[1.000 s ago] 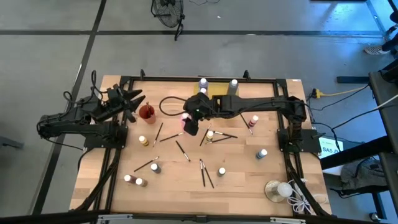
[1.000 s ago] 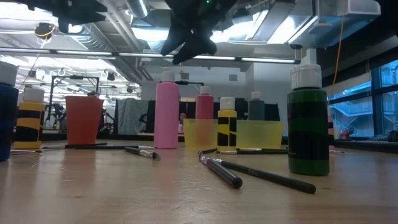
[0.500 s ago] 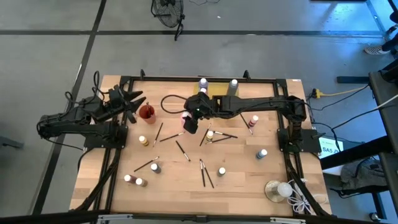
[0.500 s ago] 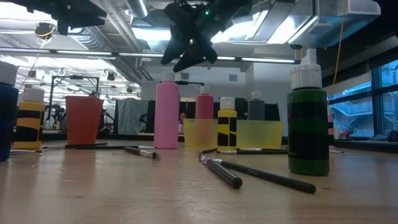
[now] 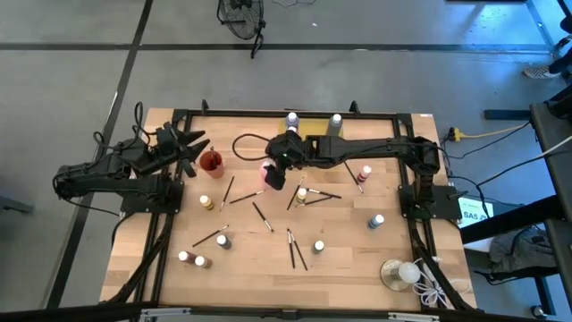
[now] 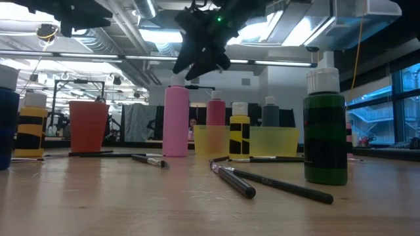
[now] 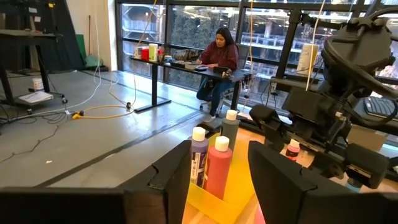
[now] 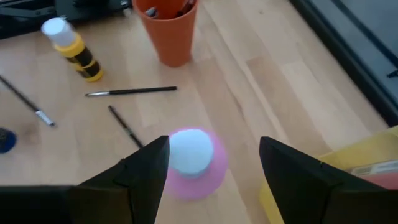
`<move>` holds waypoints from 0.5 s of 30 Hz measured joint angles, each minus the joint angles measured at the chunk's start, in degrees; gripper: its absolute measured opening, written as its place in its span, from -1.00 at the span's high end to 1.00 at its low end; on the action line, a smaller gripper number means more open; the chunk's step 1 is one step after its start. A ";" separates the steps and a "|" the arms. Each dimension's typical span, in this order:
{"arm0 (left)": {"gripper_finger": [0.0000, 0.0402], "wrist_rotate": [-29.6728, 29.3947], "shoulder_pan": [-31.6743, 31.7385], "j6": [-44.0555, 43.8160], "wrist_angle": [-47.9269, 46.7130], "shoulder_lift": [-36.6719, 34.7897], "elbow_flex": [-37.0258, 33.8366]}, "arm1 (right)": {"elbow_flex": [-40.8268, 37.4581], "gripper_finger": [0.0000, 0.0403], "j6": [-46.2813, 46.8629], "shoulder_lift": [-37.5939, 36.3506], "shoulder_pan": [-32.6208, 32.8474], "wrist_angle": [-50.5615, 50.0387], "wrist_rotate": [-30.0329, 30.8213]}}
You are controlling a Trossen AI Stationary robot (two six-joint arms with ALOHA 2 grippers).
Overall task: Pick & Place Paint Supplies
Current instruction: Put the large pink paint bottle into the yellow bin
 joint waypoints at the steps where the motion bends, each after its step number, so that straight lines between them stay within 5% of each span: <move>1: 0.22 0.00 0.01 0.02 0.00 0.00 0.00 | 0.00 -0.25 -0.01 0.01 0.00 -0.01 -0.55; 15: 0.23 -0.02 0.01 0.02 -0.15 0.00 0.00 | 0.00 -0.25 0.87 2.84 -0.11 0.96 -2.60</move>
